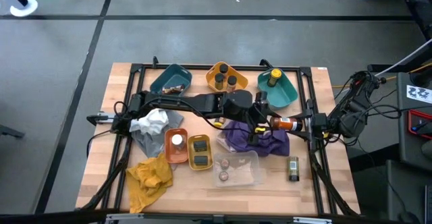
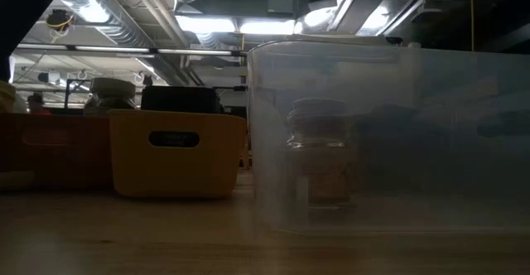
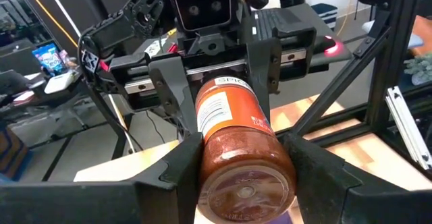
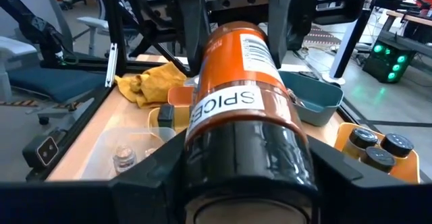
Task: Sort spices by type
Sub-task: Put the orange spice bottle into the yellow bin
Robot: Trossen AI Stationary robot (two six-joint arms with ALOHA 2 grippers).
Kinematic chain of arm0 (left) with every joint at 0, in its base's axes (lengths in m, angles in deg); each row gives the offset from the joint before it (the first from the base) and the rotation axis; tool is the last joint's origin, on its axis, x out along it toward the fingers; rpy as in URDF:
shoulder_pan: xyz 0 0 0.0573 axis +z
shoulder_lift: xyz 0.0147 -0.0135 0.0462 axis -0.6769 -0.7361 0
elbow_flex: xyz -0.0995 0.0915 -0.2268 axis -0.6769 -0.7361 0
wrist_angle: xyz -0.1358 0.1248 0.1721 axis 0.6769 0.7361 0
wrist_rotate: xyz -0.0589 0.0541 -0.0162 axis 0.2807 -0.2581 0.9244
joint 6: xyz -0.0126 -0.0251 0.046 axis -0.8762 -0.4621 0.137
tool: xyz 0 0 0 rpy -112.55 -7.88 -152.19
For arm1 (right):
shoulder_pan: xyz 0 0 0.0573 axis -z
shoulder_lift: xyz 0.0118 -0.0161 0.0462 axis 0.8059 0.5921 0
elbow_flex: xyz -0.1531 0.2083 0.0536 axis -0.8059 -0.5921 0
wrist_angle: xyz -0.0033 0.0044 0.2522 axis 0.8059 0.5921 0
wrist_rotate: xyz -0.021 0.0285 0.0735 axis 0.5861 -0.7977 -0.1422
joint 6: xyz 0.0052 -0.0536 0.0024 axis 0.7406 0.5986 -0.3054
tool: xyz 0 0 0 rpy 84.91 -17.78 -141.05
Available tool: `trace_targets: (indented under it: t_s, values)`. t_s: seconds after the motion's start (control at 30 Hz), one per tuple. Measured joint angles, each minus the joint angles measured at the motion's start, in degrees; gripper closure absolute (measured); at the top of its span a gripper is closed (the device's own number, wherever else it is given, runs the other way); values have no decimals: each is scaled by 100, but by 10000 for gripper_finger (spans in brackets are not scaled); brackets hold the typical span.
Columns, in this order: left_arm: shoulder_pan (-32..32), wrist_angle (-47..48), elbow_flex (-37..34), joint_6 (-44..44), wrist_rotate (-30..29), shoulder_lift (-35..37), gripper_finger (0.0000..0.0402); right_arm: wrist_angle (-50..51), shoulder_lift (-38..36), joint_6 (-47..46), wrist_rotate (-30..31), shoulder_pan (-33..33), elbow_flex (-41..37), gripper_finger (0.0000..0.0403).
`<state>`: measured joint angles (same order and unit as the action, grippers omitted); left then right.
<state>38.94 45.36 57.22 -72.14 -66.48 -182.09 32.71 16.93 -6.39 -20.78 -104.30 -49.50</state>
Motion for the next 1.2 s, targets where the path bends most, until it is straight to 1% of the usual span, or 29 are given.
trace_targets:
  t_s: [0.17, 0.2, 0.33, 0.4, 0.47, 0.53, 0.63, 0.7, 0.9, 1.0, 1.1, 1.2]
  values:
    - [-2, 7, 7, -4, 2, 2, 233, -174, -2, 120, 15, 0, -2, 203]
    - [-2, 7, 7, -11, -22, 2, 227, -174, -2, 116, 16, 0, -2, 203]
    - [-11, 20, 7, -125, -307, 2, 171, -223, -4, 97, 39, 0, -7, 202]
    - [-11, 74, 7, -201, -339, 0, 145, -236, -2, 96, 117, 0, -7, 202]
    - [-9, 87, 4, -213, -356, 0, 126, -242, -2, 97, 256, 0, -7, 202]
    - [2, 182, 4, -221, -449, 55, 116, -239, -2, 81, 415, 0, -7, 202]
    - [26, 769, -2, -228, -695, 303, 111, -231, -2, -136, 598, 2, -7, 202]
    - [61, 1269, 0, -276, -720, 553, 109, -216, -2, -250, 668, 2, 5, 202]
    - [251, 2985, 3, -977, -720, 1020, 108, -128, 13, -481, 837, 13, 318, 202]
    - [360, 3599, -2, -1165, -722, 1169, 108, -95, 92, -455, 831, 226, 568, 202]
    - [419, 3841, -1, -1121, -723, 1217, 107, 232, 126, -447, 711, 582, 950, 202]
    - [415, 3553, -345, -891, -715, 1210, 107, 705, 179, -485, 399, 1049, 1349, 202]
